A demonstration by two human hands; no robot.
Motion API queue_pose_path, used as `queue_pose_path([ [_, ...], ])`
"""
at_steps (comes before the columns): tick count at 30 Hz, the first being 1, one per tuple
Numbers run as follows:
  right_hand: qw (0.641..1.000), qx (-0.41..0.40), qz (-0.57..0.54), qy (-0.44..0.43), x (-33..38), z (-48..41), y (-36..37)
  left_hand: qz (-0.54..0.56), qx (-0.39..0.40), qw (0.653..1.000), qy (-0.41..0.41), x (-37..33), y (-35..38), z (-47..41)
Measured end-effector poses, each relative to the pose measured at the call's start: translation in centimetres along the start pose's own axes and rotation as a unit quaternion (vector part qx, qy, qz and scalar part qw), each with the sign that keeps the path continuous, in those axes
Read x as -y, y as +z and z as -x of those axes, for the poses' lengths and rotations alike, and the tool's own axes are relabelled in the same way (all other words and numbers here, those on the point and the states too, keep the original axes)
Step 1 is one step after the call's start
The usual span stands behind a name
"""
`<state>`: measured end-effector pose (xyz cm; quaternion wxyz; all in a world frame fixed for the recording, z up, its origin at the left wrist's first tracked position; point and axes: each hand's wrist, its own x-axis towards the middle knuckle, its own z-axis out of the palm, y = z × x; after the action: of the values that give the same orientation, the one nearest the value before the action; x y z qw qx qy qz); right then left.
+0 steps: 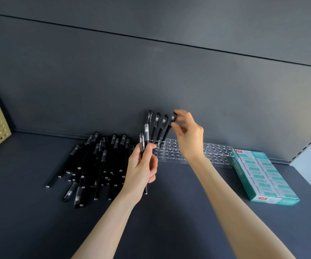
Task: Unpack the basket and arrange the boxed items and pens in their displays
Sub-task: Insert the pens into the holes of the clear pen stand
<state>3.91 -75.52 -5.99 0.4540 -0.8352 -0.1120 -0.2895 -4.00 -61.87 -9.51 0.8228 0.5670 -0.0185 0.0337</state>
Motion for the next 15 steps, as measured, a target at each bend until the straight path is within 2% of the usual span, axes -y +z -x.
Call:
queue_pose_path([
  [10,0.998,0.037,0.053,-0.005,0.09,-0.56,0.16,-0.017,0.006,1.0,0.004,-0.05,-0.16,0.21],
  [15,0.999,0.037,0.036,0.004,0.4,-0.16,-0.32,-0.032,0.017,0.999,0.011,-0.16,-0.05,0.38],
])
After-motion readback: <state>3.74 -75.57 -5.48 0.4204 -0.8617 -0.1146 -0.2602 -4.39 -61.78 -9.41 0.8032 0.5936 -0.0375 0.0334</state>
